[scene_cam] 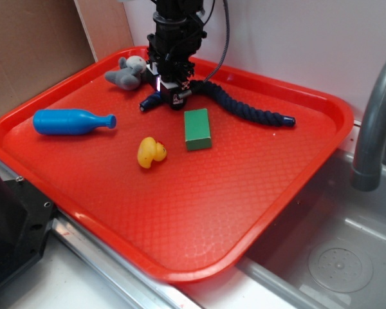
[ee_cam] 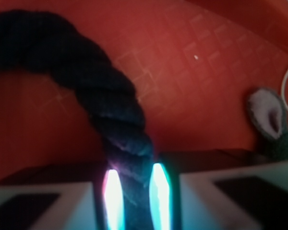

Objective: Grab the blue rope.

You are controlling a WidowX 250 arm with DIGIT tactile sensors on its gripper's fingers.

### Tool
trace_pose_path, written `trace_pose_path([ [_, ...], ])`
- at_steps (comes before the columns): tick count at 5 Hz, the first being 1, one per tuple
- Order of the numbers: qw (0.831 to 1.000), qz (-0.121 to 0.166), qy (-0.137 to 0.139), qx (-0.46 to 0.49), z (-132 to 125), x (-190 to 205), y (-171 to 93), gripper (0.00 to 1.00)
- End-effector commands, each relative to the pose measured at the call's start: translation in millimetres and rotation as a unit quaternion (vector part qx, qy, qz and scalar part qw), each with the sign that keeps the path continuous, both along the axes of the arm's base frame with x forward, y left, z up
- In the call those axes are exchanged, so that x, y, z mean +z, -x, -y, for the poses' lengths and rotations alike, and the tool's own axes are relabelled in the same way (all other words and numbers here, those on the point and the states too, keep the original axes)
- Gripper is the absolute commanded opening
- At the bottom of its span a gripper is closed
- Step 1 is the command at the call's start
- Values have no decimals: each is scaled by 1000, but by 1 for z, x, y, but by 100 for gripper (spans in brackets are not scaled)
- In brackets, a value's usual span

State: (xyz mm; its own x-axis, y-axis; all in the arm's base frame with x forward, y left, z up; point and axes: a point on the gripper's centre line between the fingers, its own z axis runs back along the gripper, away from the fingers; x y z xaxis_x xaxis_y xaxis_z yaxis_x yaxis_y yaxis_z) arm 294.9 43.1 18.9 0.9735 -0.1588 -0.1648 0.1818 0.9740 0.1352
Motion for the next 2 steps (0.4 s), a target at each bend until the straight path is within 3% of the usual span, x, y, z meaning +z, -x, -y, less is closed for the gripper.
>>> trace_pose_path([
  [1, 989, 86, 33, 119, 30, 108, 14, 0],
  [2, 982, 104, 51, 149, 41, 159, 47, 0],
])
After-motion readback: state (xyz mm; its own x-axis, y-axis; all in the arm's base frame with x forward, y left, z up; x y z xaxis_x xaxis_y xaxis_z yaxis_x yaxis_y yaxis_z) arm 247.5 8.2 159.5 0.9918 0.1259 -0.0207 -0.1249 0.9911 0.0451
